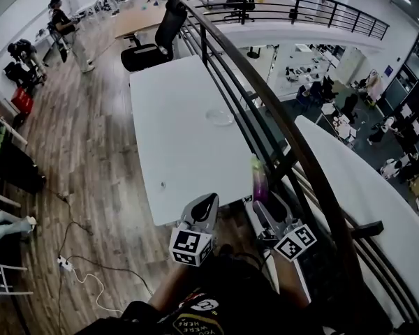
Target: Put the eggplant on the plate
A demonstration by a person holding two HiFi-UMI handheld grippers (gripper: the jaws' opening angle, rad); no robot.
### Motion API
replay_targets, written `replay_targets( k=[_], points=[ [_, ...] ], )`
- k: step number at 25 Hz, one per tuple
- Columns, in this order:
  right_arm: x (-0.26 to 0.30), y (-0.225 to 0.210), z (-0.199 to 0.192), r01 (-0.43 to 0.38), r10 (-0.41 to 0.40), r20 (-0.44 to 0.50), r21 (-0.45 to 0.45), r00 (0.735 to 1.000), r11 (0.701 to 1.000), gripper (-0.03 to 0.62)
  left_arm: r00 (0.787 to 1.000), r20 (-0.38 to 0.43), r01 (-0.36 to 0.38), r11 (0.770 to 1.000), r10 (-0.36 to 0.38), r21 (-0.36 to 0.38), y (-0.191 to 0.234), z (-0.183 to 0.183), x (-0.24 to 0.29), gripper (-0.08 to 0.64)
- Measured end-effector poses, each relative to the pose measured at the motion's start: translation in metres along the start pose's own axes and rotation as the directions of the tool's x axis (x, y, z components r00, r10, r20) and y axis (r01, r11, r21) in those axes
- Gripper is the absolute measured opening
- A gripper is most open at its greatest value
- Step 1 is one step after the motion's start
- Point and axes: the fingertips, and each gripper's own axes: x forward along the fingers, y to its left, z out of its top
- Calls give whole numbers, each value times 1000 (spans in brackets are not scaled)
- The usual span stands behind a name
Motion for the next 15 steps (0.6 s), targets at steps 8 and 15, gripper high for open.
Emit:
replay_targets(
  k=[8,15],
  points=[
    [51,-35,-2,25,-24,-21,40,1000,999,218,1000,-22,10,1000,-10,-9,43,6,48,5],
    [119,-51,10,43,-44,-28,-29,999,999,218,999,0,36,999,-36,-27,102,26,89,5]
  ],
)
